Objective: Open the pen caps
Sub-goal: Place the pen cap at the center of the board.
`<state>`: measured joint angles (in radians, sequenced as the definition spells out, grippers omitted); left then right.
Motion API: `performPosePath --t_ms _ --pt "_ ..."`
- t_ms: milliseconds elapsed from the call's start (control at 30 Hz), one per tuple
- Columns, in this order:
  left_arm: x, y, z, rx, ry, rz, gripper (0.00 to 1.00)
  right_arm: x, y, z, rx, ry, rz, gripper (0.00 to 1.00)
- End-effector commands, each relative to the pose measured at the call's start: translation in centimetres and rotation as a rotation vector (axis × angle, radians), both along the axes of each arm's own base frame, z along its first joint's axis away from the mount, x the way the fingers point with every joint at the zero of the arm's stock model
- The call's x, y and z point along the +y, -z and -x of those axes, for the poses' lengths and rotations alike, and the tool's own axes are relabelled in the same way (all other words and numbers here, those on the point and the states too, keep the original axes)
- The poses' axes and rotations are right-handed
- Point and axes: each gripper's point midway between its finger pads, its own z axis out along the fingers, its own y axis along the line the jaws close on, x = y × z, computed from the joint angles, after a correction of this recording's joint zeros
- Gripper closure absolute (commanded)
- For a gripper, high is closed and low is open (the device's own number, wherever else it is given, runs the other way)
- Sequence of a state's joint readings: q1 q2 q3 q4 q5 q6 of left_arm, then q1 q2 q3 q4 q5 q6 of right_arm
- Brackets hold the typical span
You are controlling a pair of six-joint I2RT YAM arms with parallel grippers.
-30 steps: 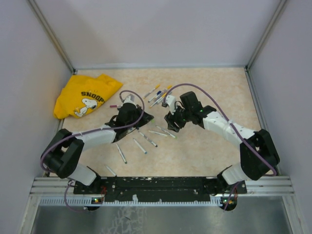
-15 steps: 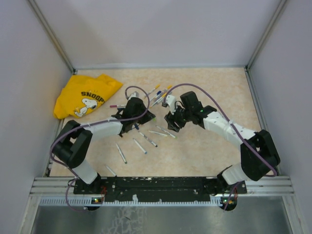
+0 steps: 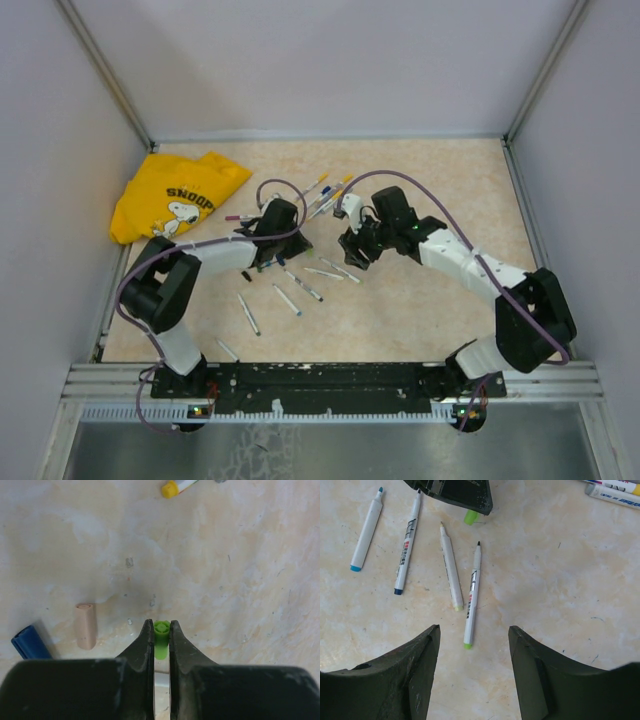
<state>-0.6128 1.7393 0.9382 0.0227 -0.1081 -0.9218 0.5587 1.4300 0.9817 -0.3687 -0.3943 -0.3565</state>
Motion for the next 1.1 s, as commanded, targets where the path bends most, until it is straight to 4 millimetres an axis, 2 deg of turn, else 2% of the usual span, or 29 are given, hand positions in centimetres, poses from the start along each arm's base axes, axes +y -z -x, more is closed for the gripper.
performPosePath --t_ms 0,200,500,733,900,1067 --pt "0.3 0.3 -0.3 0.049 -0.018 0.023 0.88 0.0 -2.0 -0.2 -0.052 -0.008 -0.041 0.42" --pt "1.0 1.0 0.0 0.082 -0.038 0.051 0.86 -0.1 -2.0 -0.2 -0.050 -0.006 -0.040 0.42" --pt "1.5 -0.2 0.2 0.057 -0.056 0.061 0.69 -0.1 -2.1 -0.2 -0.051 -0.007 -0.043 0.42" --pt "1.8 -2.9 0.2 0.001 -0.048 0.079 0.52 -0.1 -2.1 -0.2 -0.052 -0.007 -0.045 0.42" --pt "2.3 -6.0 0.3 -0.066 -0.050 0.093 0.43 -0.1 -2.3 -0.2 -0.055 -0.006 -0.048 0.42" --pt "2.6 -11.1 0.3 -0.191 -0.017 0.120 0.33 -0.2 -2.5 -0.2 -0.059 -0.006 -0.053 0.42"
